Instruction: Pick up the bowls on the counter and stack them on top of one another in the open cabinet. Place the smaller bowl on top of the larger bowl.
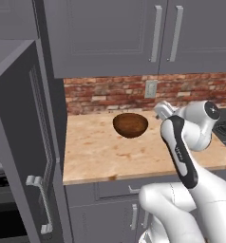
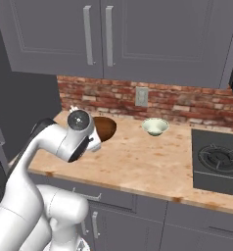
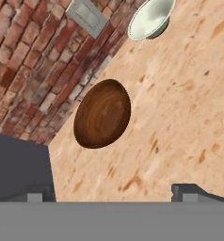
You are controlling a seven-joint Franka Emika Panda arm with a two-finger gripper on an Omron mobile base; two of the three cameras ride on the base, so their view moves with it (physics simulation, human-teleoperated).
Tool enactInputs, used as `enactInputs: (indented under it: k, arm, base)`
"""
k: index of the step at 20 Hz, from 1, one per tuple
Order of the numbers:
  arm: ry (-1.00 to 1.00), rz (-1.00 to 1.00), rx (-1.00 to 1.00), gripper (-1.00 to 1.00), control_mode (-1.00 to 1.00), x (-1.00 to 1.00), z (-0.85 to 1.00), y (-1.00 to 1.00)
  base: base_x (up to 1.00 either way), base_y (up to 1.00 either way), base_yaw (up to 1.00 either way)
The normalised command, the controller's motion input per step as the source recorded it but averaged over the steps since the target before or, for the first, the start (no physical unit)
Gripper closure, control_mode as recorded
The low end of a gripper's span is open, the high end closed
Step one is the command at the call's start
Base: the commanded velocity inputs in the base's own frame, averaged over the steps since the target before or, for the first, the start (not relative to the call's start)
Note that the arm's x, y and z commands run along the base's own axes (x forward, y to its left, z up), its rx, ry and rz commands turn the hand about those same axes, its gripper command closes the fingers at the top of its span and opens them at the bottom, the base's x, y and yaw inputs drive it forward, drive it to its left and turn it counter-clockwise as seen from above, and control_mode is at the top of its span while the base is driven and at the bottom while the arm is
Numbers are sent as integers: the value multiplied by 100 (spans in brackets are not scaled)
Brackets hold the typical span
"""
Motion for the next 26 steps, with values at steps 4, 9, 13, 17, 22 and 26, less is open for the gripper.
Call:
enactInputs:
  k: [4,9,13,17,22,26]
  arm:
    - [1,-1,3,-100,-100,26,-17,-2]
    - [7,0,4,-100,-100,29,-13,-4]
    - [11,4,6,-100,-100,28,-12,-11]
    - [9,7,5,-100,-100,26,-16,-8]
    - [0,6,0,-100,-100,22,-23,0]
    - [-5,4,0,-100,-100,16,-27,0]
  base:
    - [0,0,0]
    - [0,0,0]
    - [0,0,0]
    - [0,0,0]
    - [0,0,0]
    - [0,0,0]
